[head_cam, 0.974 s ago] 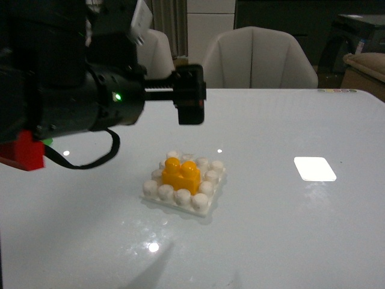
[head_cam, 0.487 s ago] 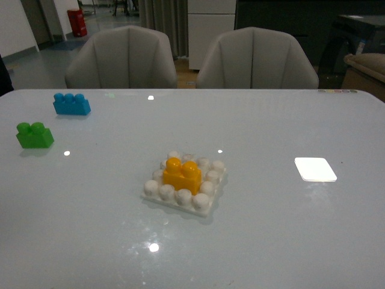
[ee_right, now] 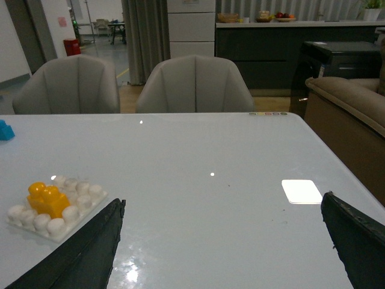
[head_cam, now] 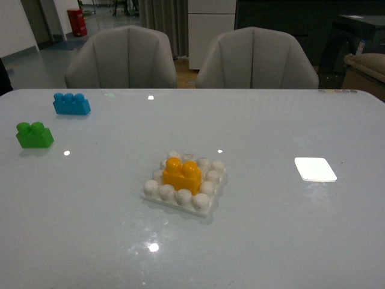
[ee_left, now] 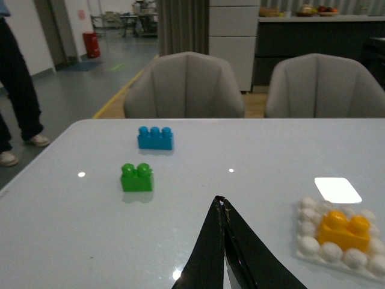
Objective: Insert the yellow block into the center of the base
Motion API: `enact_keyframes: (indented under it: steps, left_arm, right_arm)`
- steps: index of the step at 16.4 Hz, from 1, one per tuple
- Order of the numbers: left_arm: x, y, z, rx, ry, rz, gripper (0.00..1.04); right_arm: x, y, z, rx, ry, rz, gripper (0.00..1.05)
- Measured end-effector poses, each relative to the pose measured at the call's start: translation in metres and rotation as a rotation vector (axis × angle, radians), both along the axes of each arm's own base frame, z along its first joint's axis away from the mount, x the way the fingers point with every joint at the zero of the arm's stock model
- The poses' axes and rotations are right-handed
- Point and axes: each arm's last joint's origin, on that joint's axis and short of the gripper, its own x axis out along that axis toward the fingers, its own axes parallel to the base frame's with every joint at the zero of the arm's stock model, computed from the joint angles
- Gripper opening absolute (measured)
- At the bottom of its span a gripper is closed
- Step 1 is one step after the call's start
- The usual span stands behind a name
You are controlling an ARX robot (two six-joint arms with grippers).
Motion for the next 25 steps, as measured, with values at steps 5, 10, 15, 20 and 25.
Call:
enact_keyframes:
  steps: [5, 10, 15, 20, 25]
  left_arm:
    - [-0.017, -0.001, -0.01, 0.0, 0.003, -0.008, 0.02]
    - [-0.028, -0.001, -0.019, 0.0, -0.026, -0.009, 0.02]
    - [-0.037, -0.001, -0.019, 0.0, -0.018, -0.008, 0.02]
    - [-0.045, -0.001, -0.02, 0.0, -0.013, -0.009, 0.02]
    - [-0.055, -0.001, -0.025, 0.0, 0.026, -0.008, 0.02]
  right_arm:
    - [0.0, 0.0, 0.0, 0.0, 0.0, 0.0, 0.98]
    - [0.0, 0.0, 0.0, 0.0, 0.0, 0.0, 0.98]
    - [0.0, 0.0, 0.0, 0.0, 0.0, 0.0, 0.98]
    - [0.0, 0.0, 0.0, 0.0, 0.0, 0.0, 0.98]
    - [0.0, 0.0, 0.0, 0.0, 0.0, 0.0, 0.98]
